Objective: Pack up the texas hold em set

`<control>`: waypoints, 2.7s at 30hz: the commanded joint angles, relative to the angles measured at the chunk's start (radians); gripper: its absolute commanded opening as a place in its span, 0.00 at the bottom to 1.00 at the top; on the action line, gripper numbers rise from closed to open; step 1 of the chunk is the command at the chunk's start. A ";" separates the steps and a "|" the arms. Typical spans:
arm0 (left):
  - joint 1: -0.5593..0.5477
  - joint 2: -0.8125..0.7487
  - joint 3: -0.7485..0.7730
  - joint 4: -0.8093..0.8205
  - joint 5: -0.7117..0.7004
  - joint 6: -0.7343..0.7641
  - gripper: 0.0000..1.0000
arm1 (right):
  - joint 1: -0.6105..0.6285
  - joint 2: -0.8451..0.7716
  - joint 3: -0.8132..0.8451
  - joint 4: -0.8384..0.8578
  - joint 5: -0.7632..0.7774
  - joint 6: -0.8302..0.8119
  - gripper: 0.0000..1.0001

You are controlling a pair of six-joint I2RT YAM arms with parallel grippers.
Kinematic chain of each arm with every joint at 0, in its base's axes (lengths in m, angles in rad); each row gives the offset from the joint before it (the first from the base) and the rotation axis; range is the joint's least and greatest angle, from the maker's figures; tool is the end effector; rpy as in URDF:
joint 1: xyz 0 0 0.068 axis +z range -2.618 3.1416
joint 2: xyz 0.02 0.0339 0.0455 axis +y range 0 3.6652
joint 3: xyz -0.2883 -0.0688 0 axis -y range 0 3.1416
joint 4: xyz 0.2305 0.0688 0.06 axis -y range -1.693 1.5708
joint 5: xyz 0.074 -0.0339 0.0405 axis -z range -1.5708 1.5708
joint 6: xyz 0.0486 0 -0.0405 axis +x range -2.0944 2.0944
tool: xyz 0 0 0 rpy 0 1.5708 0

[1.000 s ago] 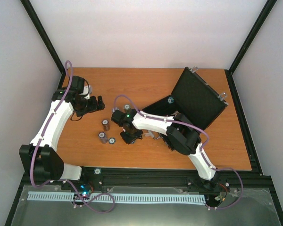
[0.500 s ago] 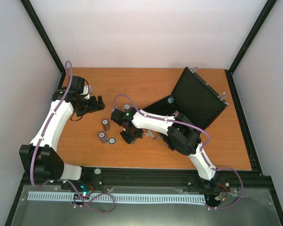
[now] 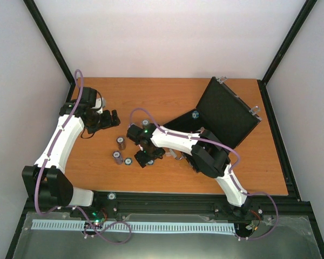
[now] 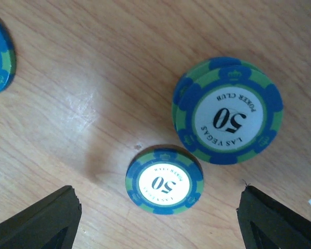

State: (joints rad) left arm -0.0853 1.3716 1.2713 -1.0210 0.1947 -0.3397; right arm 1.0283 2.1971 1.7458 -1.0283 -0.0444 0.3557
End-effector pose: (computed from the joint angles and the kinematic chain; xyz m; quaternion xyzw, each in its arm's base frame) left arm 0.2495 -0.0308 0.3231 -0.1016 0.9651 -0.1394 0.1968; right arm 0.2221 0.3726 0.1785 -0.3305 0.9424 0.0462 0.0209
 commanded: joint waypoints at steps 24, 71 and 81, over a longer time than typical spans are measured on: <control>-0.001 0.004 0.005 0.004 -0.004 0.019 1.00 | 0.011 0.042 -0.057 0.045 -0.004 0.009 0.34; -0.001 0.033 0.016 0.002 -0.015 0.024 1.00 | -0.082 0.035 -0.138 0.112 -0.058 -0.136 0.94; -0.001 0.048 0.024 0.003 -0.012 0.026 1.00 | -0.080 0.022 -0.220 0.147 -0.084 -0.109 0.56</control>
State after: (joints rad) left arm -0.0853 1.4147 1.2705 -1.0210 0.1864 -0.3351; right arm 0.9424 2.1487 1.6028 -0.9188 -0.0326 0.2348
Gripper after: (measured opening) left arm 0.998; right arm 0.626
